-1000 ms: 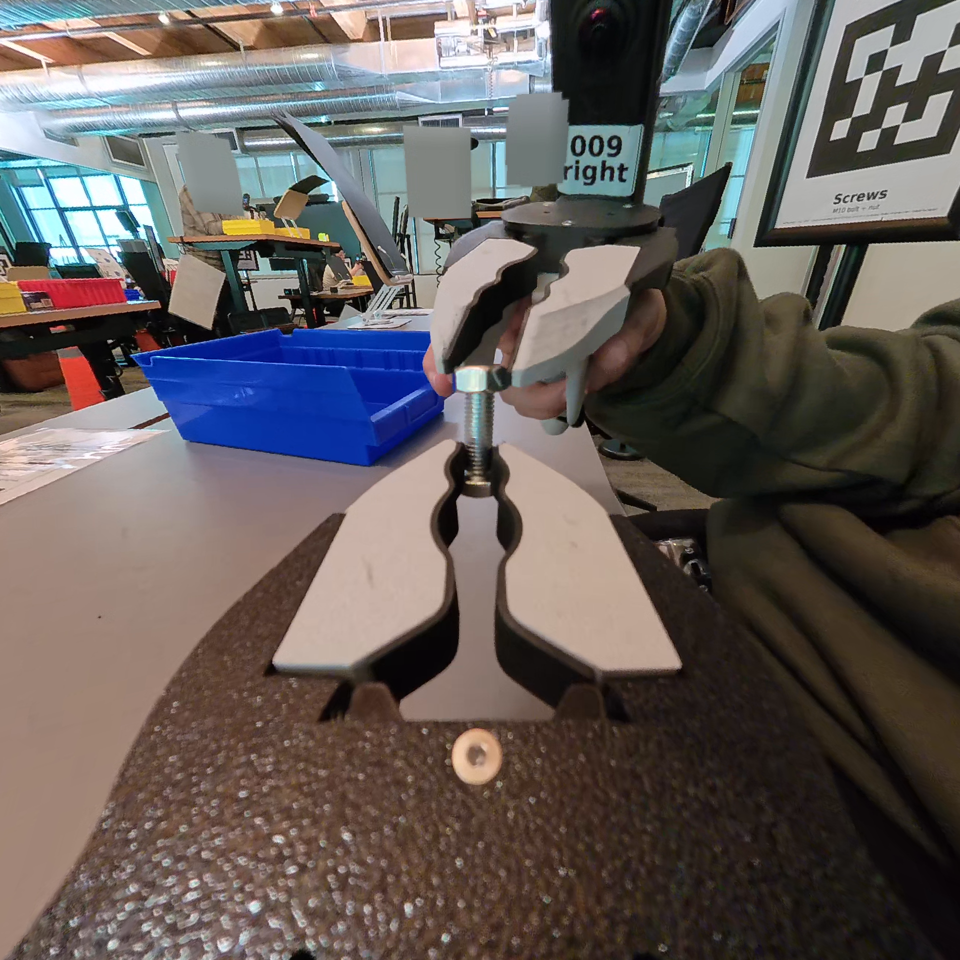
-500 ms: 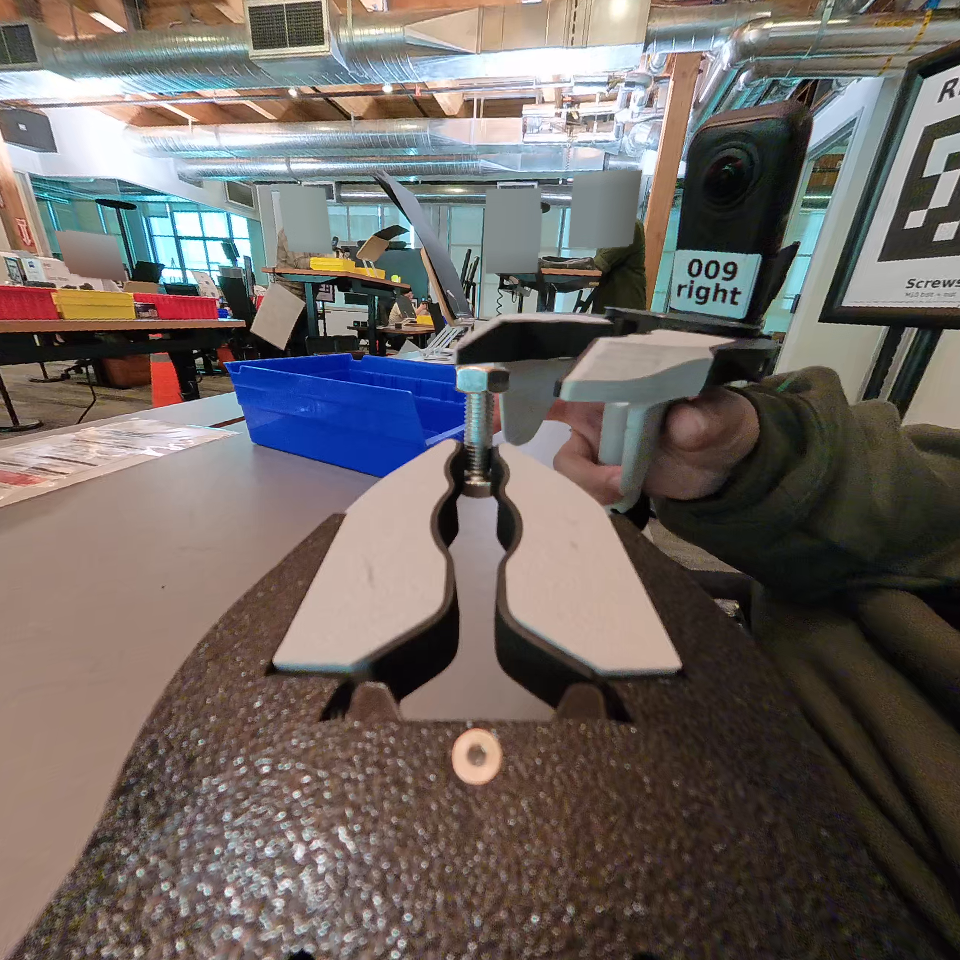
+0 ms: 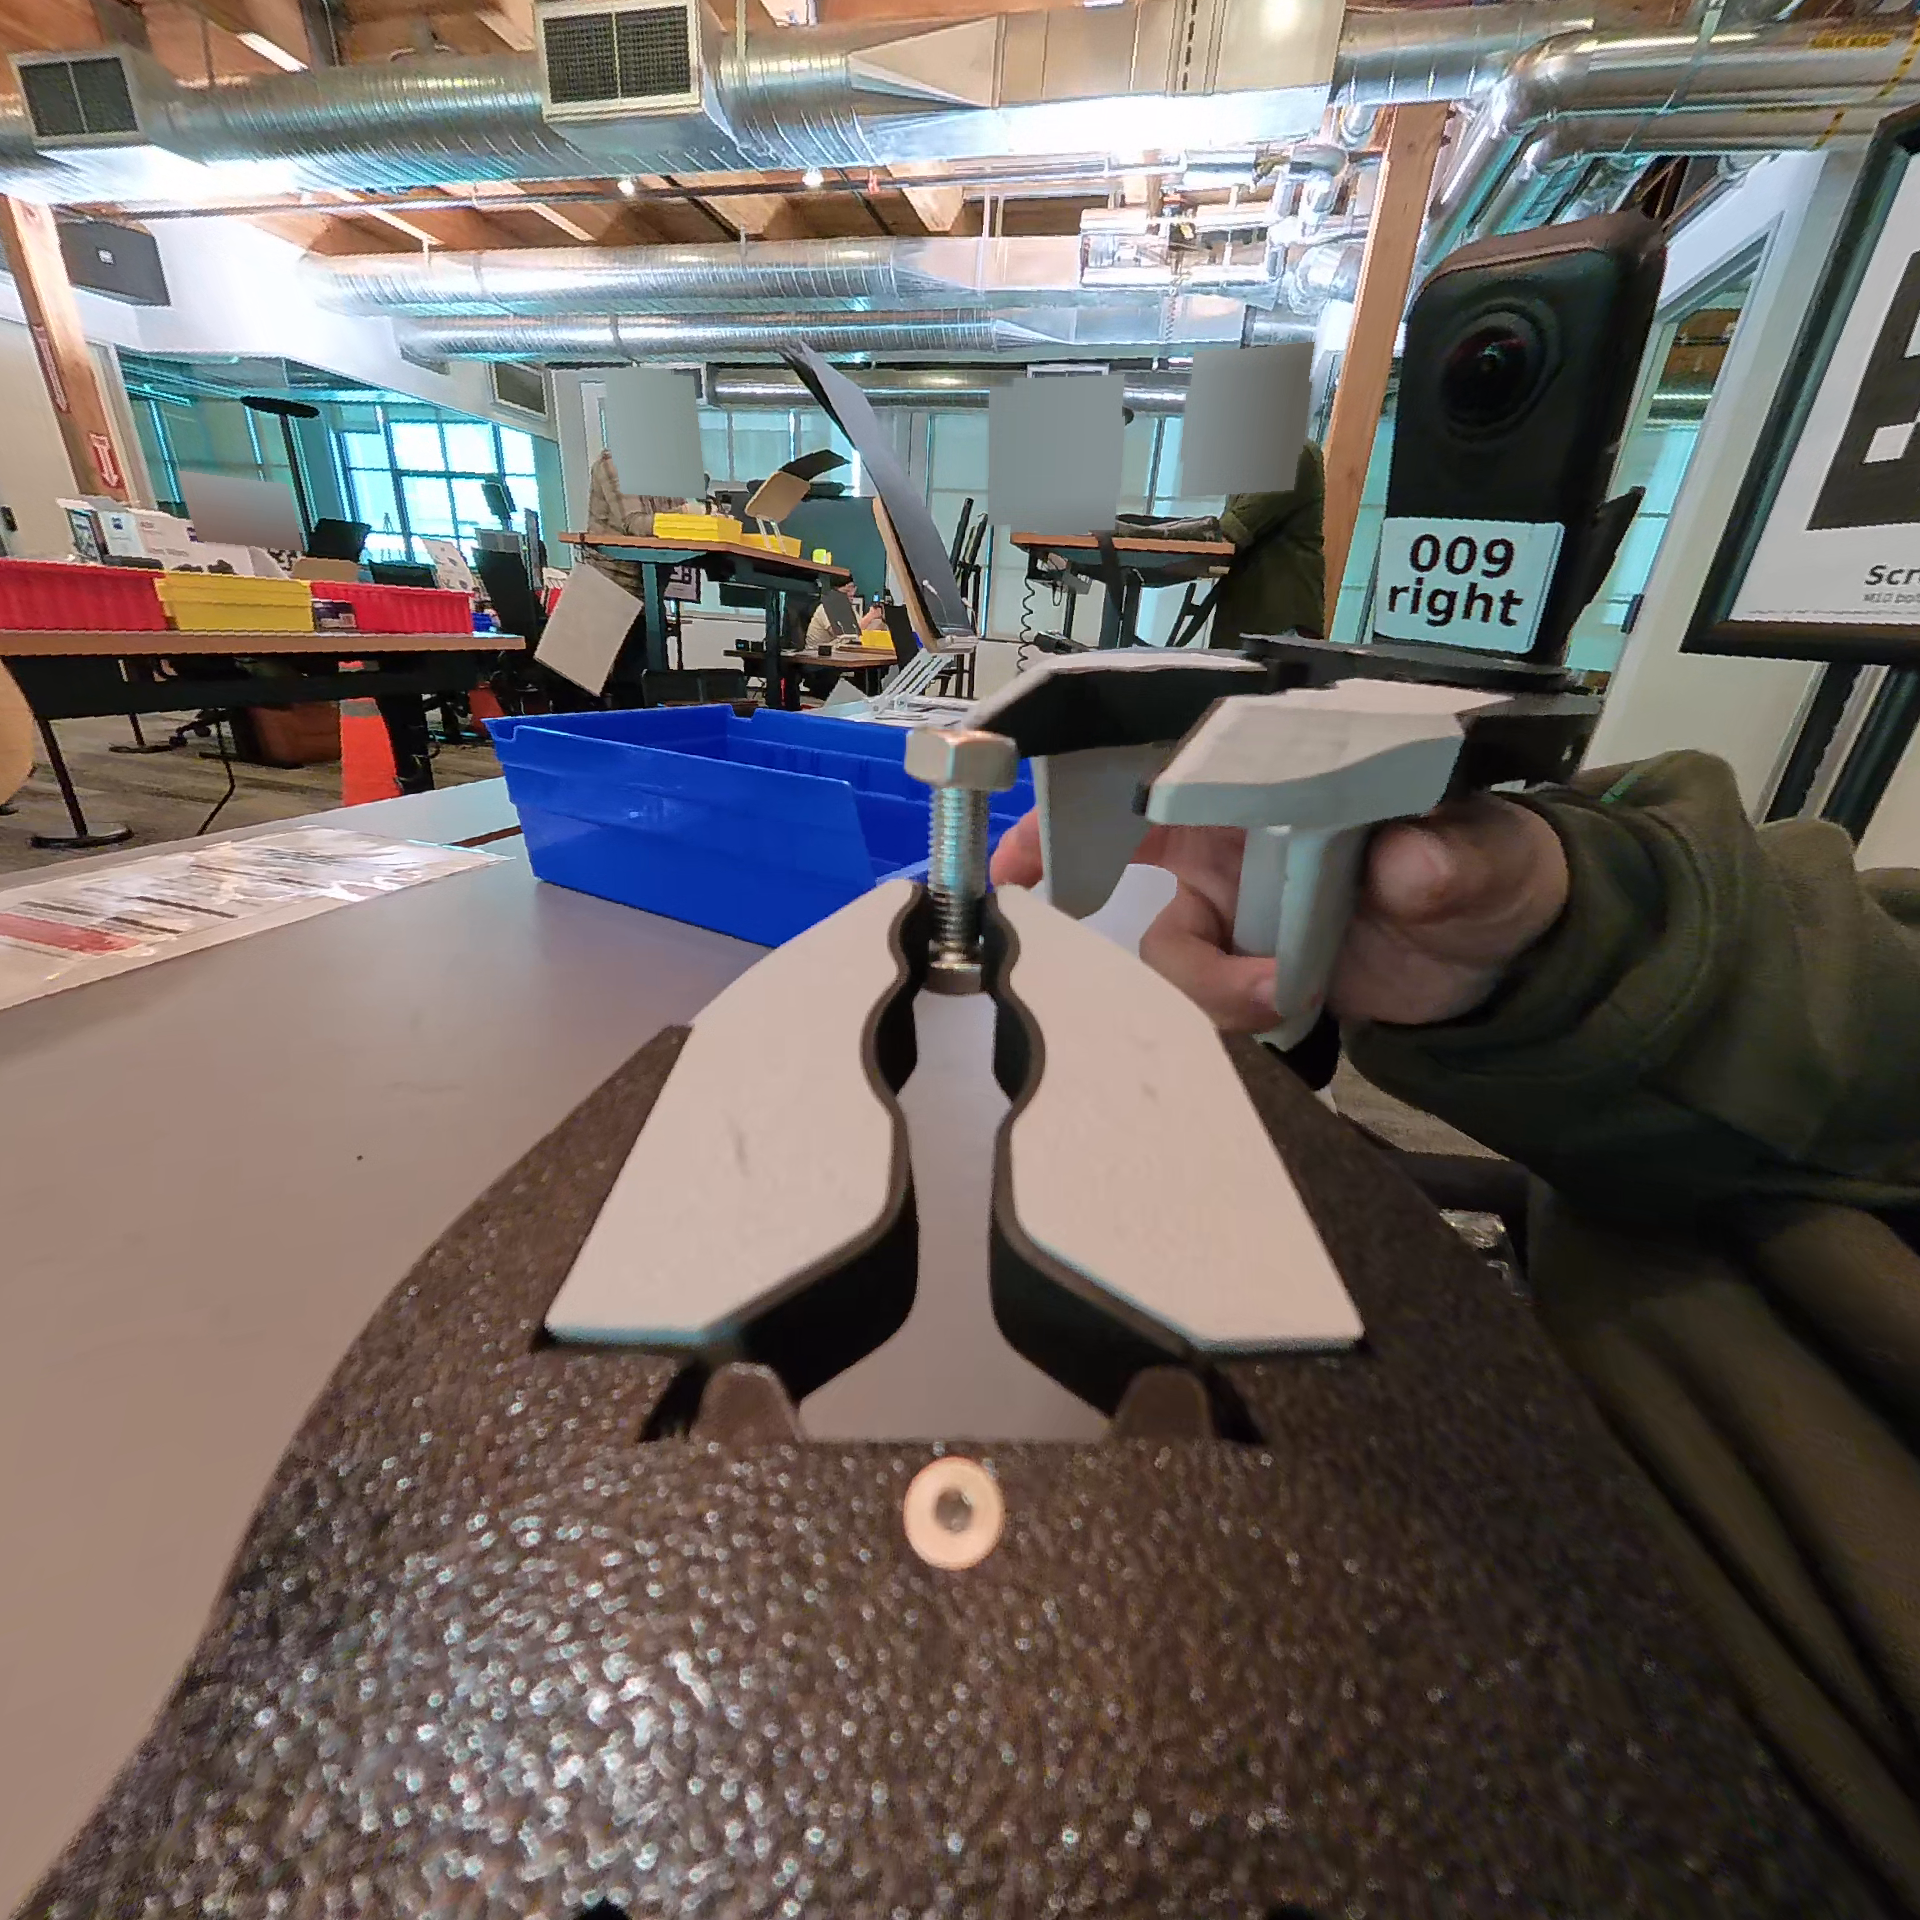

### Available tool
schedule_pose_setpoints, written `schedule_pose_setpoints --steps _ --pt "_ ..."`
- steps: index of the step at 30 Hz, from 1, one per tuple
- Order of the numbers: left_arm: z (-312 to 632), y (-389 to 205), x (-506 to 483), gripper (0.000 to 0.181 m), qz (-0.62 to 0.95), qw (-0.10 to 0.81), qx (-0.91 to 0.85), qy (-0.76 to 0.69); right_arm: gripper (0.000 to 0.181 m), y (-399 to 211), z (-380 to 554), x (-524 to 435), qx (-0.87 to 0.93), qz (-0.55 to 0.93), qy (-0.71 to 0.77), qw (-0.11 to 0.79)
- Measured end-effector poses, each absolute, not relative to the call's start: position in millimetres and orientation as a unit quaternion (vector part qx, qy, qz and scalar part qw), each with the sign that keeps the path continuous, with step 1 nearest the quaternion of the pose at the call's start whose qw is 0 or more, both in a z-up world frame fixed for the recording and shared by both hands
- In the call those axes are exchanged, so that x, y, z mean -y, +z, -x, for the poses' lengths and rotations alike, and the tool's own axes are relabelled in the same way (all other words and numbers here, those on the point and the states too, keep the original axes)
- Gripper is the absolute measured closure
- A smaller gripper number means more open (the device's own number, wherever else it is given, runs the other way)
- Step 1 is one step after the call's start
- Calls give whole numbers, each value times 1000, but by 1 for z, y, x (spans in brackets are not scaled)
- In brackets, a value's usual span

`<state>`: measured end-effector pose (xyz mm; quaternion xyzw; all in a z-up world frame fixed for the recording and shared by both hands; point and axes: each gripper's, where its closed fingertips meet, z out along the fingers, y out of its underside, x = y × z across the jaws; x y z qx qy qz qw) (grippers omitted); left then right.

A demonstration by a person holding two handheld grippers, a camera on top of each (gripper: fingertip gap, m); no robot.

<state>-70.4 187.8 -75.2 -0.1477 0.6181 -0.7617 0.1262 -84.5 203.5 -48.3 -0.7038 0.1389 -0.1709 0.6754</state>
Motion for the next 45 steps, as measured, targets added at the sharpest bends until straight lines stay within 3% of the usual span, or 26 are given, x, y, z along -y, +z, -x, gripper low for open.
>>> schedule_pose_setpoints --steps 3,8,14,21,31,45 --pt "70 -75 -188 172 148 125 -618 -762 151 -46 83 -200 -145 696 -172 682" --pt "73 -76 -185 172 140 116 -624 -760 141 -49 76 -199 -170 691 -174 681" --pt "78 -78 -177 172 128 110 -632 -757 162 -49 74 -199 -160 694 -199 673" --pt "83 -80 -175 172 108 106 -642 -752 162 -52 79 -196 -132 722 -184 654" --pt "86 -79 -174 172 100 100 -638 -757 162 -50 84 -196 -175 672 -49 718" --pt "82 -77 -177 172 115 99 -629 -763 154 -50 81 -195 -162 690 -109 697"
